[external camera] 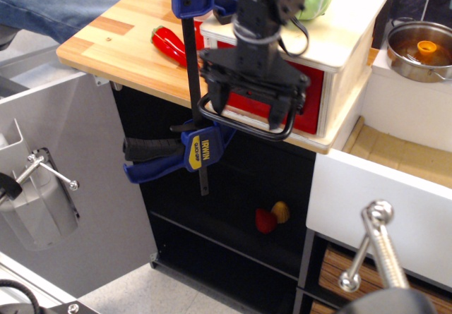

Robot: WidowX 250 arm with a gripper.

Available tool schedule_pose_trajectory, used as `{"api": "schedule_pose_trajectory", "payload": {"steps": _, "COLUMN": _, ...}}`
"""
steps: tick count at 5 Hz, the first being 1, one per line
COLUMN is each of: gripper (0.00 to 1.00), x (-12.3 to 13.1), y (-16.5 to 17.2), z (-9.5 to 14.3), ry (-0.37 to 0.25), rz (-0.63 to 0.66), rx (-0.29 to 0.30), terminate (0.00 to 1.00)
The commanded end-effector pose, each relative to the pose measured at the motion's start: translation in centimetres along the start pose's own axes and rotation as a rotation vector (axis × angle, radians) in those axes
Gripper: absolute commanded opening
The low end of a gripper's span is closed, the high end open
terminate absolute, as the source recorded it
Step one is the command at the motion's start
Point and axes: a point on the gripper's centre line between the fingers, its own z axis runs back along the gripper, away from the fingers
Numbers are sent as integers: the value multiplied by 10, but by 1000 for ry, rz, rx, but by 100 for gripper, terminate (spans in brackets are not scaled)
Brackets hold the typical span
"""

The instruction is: Open drawer of box

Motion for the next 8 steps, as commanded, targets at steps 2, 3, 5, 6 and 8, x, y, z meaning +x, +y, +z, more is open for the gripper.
{"api": "schedule_pose_trajectory", "payload": {"steps": 2, "gripper": 100, "x": -25, "y": -5, "z": -12, "ry": -18, "rz": -73, "rx": -26, "terminate": 0}}
{"api": "schedule_pose_trajectory", "payload": {"steps": 3, "gripper": 100, "x": -48, "y": 0, "z": -8, "ry": 48, "rz": -86, "rx": -34, "terminate": 0}}
{"api": "schedule_pose_trajectory", "payload": {"steps": 5, "gripper": 100, "x": -89, "y": 2, "z": 12, "ry": 133, "rz": -174, "rx": -50, "terminate": 0}}
{"api": "schedule_pose_trajectory", "payload": {"steps": 6, "gripper": 100, "x": -116, "y": 1, "z": 10, "ry": 176, "rz": -233, "rx": -41, "terminate": 0}}
{"api": "schedule_pose_trajectory", "payload": {"steps": 8, "gripper": 100, "x": -142, "y": 5, "z": 8, "ry": 224, "rz": -297, "rx": -51, "terminate": 0}}
